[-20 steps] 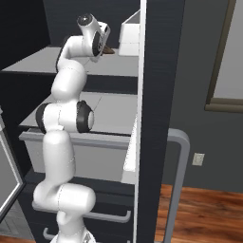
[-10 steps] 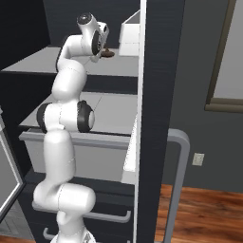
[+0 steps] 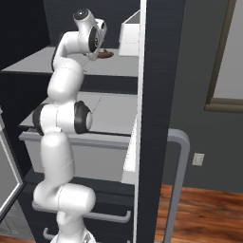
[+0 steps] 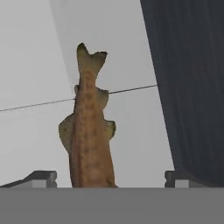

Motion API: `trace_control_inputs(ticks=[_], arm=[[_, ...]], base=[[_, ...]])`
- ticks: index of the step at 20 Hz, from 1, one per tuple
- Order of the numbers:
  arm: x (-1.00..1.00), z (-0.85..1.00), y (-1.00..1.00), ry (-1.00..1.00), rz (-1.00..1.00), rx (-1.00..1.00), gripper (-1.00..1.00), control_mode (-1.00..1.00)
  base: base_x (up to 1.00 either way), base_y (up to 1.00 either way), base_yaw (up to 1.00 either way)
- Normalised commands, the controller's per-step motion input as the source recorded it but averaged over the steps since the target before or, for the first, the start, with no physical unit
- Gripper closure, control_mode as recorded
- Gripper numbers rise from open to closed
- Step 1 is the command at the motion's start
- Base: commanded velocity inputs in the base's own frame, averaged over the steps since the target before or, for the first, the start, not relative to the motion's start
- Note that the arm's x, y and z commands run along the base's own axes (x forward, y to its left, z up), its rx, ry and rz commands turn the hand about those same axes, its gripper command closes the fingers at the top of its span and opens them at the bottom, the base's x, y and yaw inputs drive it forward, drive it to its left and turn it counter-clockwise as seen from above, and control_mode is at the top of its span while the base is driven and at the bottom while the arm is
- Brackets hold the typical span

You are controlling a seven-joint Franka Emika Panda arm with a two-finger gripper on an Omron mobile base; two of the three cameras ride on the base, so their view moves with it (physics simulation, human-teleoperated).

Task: Place the fish on the counter behind the older fish on the same shelf of the fridge to maintain FIFO order. Close the fridge door when finished.

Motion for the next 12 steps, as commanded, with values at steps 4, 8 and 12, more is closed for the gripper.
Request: trace_control_inputs(ticks=[4,8,12], arm=[[-0.69,0.00,0.00,-0.07,0.02,0.00,-1.00,-1.00],[-0.76,-0.02,0.00,-0.04,0.03,0.00,-1.00,-1.00],[-0.89,-0.09,0.00,-0.09,0.02,0.00,-1.00,-1.00]], base=[[0.00,0.00,0.00],[0.00,0.00,0.00],[0.00,0.00,0.00]])
